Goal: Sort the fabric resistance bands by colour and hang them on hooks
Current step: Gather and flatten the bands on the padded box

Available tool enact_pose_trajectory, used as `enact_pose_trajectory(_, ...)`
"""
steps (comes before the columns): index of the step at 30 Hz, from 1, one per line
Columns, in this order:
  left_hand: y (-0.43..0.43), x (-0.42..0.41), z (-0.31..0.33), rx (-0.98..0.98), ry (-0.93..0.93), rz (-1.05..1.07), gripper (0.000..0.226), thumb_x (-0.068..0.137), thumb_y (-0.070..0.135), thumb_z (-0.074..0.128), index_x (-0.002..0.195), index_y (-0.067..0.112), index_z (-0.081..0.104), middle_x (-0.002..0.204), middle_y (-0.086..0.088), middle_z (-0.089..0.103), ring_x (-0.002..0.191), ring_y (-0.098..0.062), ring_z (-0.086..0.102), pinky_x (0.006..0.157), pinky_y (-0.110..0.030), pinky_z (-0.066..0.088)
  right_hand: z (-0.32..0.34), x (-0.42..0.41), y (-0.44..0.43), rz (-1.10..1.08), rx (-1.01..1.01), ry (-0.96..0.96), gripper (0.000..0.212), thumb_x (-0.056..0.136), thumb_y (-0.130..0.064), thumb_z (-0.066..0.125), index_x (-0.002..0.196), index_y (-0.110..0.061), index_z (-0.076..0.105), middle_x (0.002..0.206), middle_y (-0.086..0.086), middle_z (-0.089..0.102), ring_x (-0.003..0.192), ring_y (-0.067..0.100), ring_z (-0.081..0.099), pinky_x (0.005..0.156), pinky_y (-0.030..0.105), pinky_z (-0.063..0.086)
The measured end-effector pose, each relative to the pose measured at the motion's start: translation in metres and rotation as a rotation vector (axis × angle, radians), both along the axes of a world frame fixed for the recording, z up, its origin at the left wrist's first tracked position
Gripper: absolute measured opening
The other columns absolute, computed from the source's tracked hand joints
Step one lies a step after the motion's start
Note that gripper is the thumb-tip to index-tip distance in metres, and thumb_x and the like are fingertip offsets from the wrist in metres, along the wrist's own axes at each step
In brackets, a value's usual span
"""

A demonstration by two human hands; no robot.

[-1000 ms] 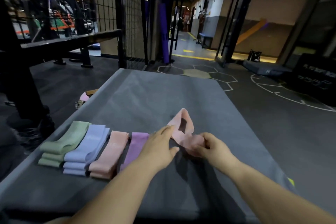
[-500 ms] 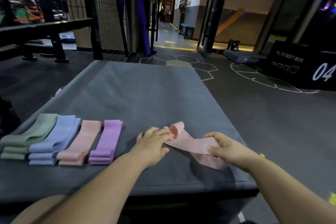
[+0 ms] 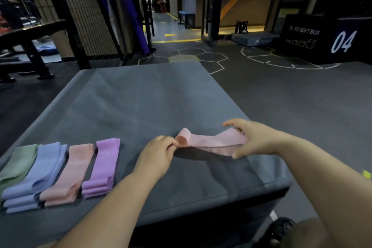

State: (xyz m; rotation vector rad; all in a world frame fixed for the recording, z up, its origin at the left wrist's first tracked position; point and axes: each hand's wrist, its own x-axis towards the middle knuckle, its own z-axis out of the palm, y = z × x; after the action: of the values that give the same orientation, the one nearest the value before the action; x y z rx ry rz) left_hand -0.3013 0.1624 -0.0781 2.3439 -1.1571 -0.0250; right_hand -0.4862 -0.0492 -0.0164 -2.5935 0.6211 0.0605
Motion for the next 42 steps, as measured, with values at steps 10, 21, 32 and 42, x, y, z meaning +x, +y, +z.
enact_pose_trajectory(10, 0.014, 0.014, 0.024, -0.045, 0.184, 0.042, 0.01, 0.096, 0.028, 0.054, 0.092, 0.029, 0.063, 0.089, 0.006, 0.066, 0.086, -0.018, 0.058, 0.071, -0.029, 0.04, -0.002, -0.005, -0.011, -0.075, -0.197, -0.087, 0.057, 0.081, -0.015, 0.065, 0.134, -0.03, 0.051, 0.098, -0.015, 0.058, 0.095, 0.011, 0.054, 0.084, 0.021, 0.038)
enact_pose_trajectory(21, 0.02, 0.02, 0.028, -0.223, 0.468, 0.138, 0.014, 0.095, 0.029, 0.057, 0.083, 0.03, 0.063, 0.08, 0.007, 0.064, 0.075, -0.015, 0.057, 0.074, -0.029, 0.046, -0.015, -0.005, -0.021, -0.245, -0.028, -0.232, 0.037, 0.081, -0.009, 0.069, 0.115, -0.024, 0.063, 0.101, -0.003, 0.067, 0.087, 0.013, 0.063, 0.084, 0.022, 0.042)
enact_pose_trajectory(32, 0.016, 0.018, 0.019, -0.114, 0.411, 0.225, 0.007, 0.094, 0.03, 0.056, 0.093, 0.026, 0.062, 0.087, 0.006, 0.062, 0.081, -0.016, 0.056, 0.075, -0.026, 0.04, -0.025, 0.011, -0.004, -0.234, -0.064, -0.217, 0.012, 0.083, -0.027, 0.07, 0.082, -0.029, 0.059, 0.078, -0.011, 0.06, 0.075, 0.013, 0.057, 0.072, 0.024, 0.041)
enact_pose_trajectory(42, 0.017, 0.016, 0.019, -0.145, 0.48, 0.168, 0.011, 0.094, 0.03, 0.055, 0.085, 0.036, 0.058, 0.086, 0.01, 0.064, 0.083, -0.018, 0.062, 0.082, -0.036, 0.052, -0.025, 0.017, 0.017, -0.134, 0.05, -0.158, 0.037, 0.091, -0.048, 0.041, 0.091, -0.019, 0.066, 0.097, 0.001, 0.069, 0.097, 0.023, 0.061, 0.09, 0.043, 0.049)
